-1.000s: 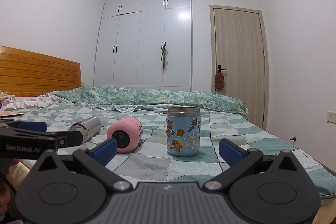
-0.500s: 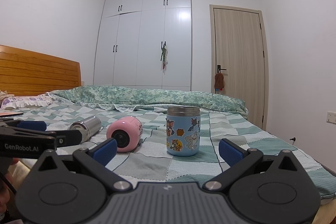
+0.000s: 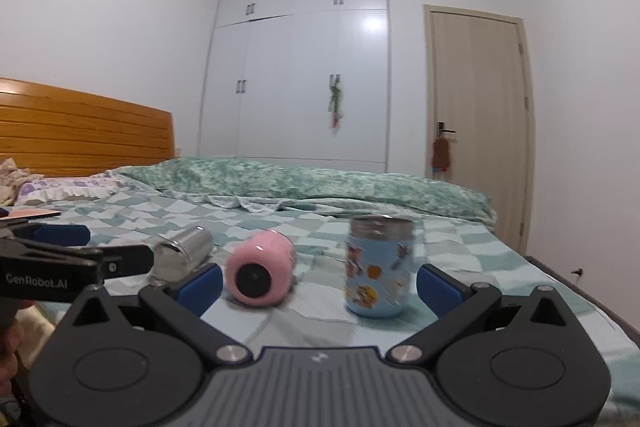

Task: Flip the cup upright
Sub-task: 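Move the right gripper down onto the lying pink cup and close it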

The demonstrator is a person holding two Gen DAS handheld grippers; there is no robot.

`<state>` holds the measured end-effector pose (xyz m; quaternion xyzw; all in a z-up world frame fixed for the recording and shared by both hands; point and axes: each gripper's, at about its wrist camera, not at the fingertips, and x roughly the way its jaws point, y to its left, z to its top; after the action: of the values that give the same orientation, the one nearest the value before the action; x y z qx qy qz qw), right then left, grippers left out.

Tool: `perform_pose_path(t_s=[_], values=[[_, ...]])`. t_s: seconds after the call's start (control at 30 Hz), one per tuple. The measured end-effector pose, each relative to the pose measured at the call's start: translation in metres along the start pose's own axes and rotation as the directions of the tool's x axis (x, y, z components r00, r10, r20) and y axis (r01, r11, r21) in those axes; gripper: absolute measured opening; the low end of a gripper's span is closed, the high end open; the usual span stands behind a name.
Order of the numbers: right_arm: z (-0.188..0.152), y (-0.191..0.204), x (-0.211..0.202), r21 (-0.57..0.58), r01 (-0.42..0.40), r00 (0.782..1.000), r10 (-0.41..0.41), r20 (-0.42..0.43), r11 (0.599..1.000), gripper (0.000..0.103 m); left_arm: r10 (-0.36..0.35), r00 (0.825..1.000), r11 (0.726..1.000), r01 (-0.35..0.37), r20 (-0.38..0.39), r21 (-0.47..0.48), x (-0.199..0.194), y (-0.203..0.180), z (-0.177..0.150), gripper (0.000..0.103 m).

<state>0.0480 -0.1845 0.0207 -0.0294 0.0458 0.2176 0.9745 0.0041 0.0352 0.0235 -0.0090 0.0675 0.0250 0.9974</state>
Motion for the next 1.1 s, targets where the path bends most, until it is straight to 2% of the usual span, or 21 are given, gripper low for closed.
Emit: perform_pose_path(t_s=[0.23, 0.37, 0.5, 0.73, 0.97, 1.1], values=[[0.042, 0.019, 0.046, -0.025, -0.08, 0.996, 0.079, -0.051, 0.996, 0.103, 0.022, 0.999, 1.0, -0.022, -0.025, 0.01, 0.018, 0.042, 0.022, 0.103], [0.061, 0.032, 0.086, -0.023, -0.11, 0.988, 0.107, -0.113, 0.994, 0.103, 0.039, 0.998, 0.999, -0.038, -0.047, 0.02, 0.034, 0.065, 0.031, 0.103], [0.073, 0.044, 0.13, -0.011, -0.129, 0.97, 0.124, -0.211, 0.992, 0.103, 0.036, 0.996, 0.999, -0.034, -0.078, 0.027, 0.055, 0.087, 0.038, 0.103], [0.078, 0.058, 0.203, 0.007, -0.144, 0.904, 0.135, -0.407, 0.989, 0.103, 0.007, 0.989, 0.999, 0.0, -0.145, 0.052, 0.091, 0.114, 0.043, 0.103], [0.078, 0.065, 0.258, 0.012, -0.138, 0.822, 0.121, -0.557, 0.99, 0.103, -0.076, 0.973, 0.994, 0.09, -0.219, 0.055, 0.128, 0.128, 0.04, 0.103], [0.074, 0.065, 0.281, 0.009, -0.107, 0.772, 0.089, -0.629, 0.994, 0.103, -0.111, 0.96, 0.99, 0.128, -0.259, 0.051, 0.147, 0.131, 0.037, 0.103]])
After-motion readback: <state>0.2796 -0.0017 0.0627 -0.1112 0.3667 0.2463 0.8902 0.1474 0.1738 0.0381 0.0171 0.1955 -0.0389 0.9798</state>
